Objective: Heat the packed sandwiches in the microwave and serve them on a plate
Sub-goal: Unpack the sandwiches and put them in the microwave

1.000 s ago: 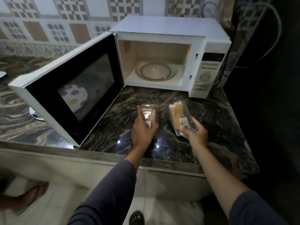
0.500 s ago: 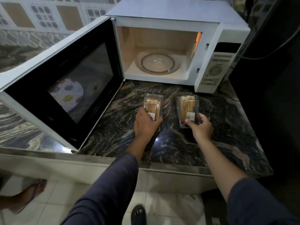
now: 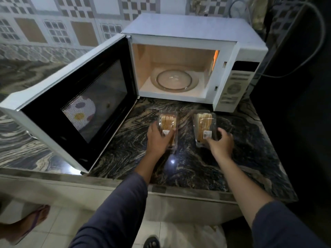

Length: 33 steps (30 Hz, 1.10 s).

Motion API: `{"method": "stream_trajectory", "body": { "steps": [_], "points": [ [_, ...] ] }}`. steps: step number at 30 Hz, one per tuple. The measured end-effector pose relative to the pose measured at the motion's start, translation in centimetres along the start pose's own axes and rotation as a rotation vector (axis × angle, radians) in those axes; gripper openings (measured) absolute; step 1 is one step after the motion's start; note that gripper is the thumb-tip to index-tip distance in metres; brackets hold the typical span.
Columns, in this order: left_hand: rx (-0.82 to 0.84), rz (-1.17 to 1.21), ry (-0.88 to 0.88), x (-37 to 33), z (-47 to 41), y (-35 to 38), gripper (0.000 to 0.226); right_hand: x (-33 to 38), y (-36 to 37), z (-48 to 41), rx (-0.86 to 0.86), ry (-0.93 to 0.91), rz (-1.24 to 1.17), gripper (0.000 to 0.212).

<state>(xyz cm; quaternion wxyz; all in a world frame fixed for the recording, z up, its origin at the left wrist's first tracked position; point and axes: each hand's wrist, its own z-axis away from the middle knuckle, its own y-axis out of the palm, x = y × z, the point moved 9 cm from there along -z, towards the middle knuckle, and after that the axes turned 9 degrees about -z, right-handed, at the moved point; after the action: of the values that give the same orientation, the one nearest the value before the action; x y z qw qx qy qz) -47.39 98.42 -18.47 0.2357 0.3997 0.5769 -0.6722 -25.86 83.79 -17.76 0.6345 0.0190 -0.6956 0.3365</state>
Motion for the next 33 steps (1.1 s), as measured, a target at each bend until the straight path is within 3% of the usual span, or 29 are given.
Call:
{"method": "stream_trajectory", "body": {
  "steps": [4, 7, 11, 16, 20, 26, 33],
  "points": [
    [-0.060, 0.089, -0.045, 1.2, 0.7, -2.5, 0.048, 5.8, 0.1, 1.8, 0.018, -0.341, 0.040, 0.043],
    [-0.068, 0.120, -0.075, 2.4, 1.4, -3.8, 0.035, 8.6, 2.9, 3.6, 0.215, -0.554, 0.067, 0.032],
    [0.017, 0.096, -0.110, 3.8, 2.0, -3.2, 0.031, 9.1, 8.5, 6.8, 0.596, -0.627, 0.131, 0.026],
    [0.105, 0.262, -0.178, 6.0, 2.7, -1.4, 0.027, 6.7, 13.0, 9.3, 0.878, -0.629, 0.292, 0.030],
    [0.142, 0.372, -0.198, 6.3, 3.3, -0.7, 0.033, 6.2, 13.4, 8.7, 0.811, -0.584, 0.249, 0.018],
    [0.160, 0.355, -0.157, 5.6, 3.8, -0.7, 0.038, 6.0, 14.0, 7.4, 0.813, -0.493, 0.300, 0.012],
    [0.064, 0.488, -0.304, 6.5, 3.9, -0.5, 0.039, 5.5, 14.2, 6.8, 0.802, -0.377, 0.275, 0.011]
  ]
}}
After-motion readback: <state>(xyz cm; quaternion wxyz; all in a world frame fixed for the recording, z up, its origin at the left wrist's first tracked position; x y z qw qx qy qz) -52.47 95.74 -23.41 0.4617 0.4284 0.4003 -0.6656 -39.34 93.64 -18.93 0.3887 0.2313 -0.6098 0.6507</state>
